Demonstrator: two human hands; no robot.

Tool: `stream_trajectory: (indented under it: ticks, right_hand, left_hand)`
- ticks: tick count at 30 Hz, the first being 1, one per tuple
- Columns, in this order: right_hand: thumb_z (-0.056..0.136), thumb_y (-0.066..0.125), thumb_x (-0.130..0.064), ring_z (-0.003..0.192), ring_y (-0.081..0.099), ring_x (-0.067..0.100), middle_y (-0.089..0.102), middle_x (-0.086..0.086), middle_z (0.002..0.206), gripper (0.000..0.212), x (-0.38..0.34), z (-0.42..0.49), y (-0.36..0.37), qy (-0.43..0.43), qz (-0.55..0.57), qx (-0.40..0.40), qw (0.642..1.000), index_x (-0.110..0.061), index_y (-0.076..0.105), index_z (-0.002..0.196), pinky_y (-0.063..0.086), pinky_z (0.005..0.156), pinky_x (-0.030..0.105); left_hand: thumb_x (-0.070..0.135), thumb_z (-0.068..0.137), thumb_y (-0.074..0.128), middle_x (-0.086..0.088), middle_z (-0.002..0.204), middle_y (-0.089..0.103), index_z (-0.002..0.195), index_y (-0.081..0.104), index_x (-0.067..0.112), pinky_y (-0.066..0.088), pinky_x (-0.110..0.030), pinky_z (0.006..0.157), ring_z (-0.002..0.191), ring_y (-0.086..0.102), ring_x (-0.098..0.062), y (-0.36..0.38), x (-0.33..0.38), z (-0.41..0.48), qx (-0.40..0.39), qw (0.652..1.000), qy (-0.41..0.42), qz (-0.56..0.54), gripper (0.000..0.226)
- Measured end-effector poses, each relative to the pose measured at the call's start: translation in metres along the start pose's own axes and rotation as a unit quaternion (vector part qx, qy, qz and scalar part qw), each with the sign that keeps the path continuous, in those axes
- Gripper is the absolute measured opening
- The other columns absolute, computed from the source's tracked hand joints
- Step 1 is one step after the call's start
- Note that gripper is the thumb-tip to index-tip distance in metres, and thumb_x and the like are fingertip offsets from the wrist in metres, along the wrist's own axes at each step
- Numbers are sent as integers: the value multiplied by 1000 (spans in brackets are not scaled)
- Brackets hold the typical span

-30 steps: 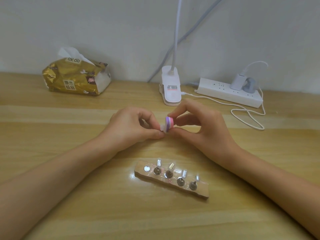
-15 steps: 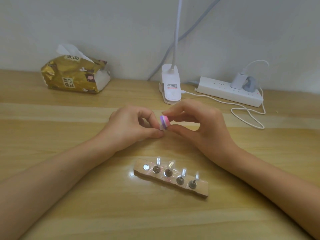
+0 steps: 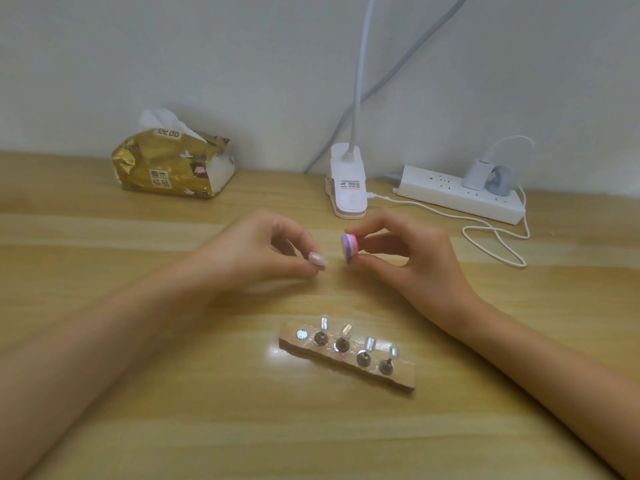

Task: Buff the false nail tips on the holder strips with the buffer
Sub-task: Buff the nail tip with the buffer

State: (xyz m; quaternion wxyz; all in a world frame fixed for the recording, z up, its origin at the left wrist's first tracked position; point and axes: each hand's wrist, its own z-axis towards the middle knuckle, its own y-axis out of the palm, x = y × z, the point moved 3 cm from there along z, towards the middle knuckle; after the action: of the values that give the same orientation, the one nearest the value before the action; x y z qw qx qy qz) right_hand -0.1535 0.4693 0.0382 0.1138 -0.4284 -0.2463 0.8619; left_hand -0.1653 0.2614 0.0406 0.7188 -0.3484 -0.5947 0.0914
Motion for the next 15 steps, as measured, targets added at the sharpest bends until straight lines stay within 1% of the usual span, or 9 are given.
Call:
stream_trajectory:
  ticks: [1, 2, 4, 7, 8, 9, 11, 13, 15]
  right_hand:
    - [83, 78, 0, 88, 74, 7, 74, 1, 97, 18, 1, 0, -2, 14, 21, 4, 1000, -5, 70, 99, 54, 85, 17]
    - [83, 77, 1, 88, 75, 8, 74, 2, 96, 19, 1, 0, -2, 23, 35, 6, 999, -3, 69, 99, 54, 84, 17]
    - [82, 77, 5, 87, 75, 10, 74, 4, 95, 21, 1, 1, -1, 28, 44, -3, 999, -3, 69, 100, 55, 83, 18]
    - [82, 77, 6, 88, 75, 8, 74, 4, 98, 23, -3, 0, 3, 18, 32, -20, 999, -6, 70, 101, 55, 85, 19]
    - [82, 77, 6, 88, 74, 7, 74, 3, 99, 24, -3, -1, 3, 15, 26, -22, 999, -7, 70, 101, 55, 85, 18]
    - [82, 77, 5, 88, 74, 7, 74, 2, 99, 24, -4, -1, 3, 12, 22, -23, 999, -8, 71, 101, 55, 85, 18]
    - [82, 77, 4, 88, 74, 6, 75, 1, 99, 24, -4, -1, 2, 11, 21, -26, 999, -10, 71, 100, 55, 85, 17]
    - [82, 78, 2, 88, 73, 7, 74, 0, 99, 23, -5, -1, 3, 8, 19, -34, 999, -11, 71, 99, 55, 85, 17]
    - [82, 79, 2, 89, 73, 8, 74, -1, 99, 23, -5, -1, 4, 2, 11, -43, 999, -11, 71, 99, 55, 85, 17]
  left_hand:
    - [39, 78, 80, 9, 84, 75, 80, 76, 39, 49, -34, 81, 79, 67, -8, -9, 3, -4, -44, 999, 15, 24, 4]
    - [45, 79, 75, 13, 89, 75, 83, 75, 41, 48, -34, 84, 86, 66, -7, -15, 7, -10, -85, 994, 36, 51, 5]
    - [50, 79, 68, 17, 92, 74, 92, 73, 42, 41, -34, 84, 92, 65, -5, -21, 14, -22, -143, 984, 75, 81, 17]
    - [43, 79, 70, 12, 90, 76, 106, 65, 36, 45, -50, 95, 95, 66, -16, -11, 10, -36, -158, 983, 85, 35, 28]
    - [39, 79, 73, 8, 87, 76, 108, 63, 35, 46, -51, 97, 96, 67, -21, -6, 7, -39, -152, 985, 80, -1, 31]
    - [32, 80, 75, 4, 86, 76, 110, 62, 34, 48, -49, 98, 96, 69, -24, -3, 5, -42, -147, 986, 77, -31, 33]
    - [20, 82, 78, -1, 89, 76, 114, 61, 29, 52, -33, 93, 94, 71, -23, 1, 0, -47, -136, 986, 73, -61, 37]
    - [20, 83, 77, -1, 94, 76, 114, 61, 26, 49, -18, 86, 92, 71, -19, 3, -1, -50, -117, 988, 71, -70, 35]
    - [19, 83, 77, 4, 102, 74, 109, 66, 29, 50, -18, 83, 91, 68, -15, 5, -4, -52, -93, 991, 72, -56, 30]
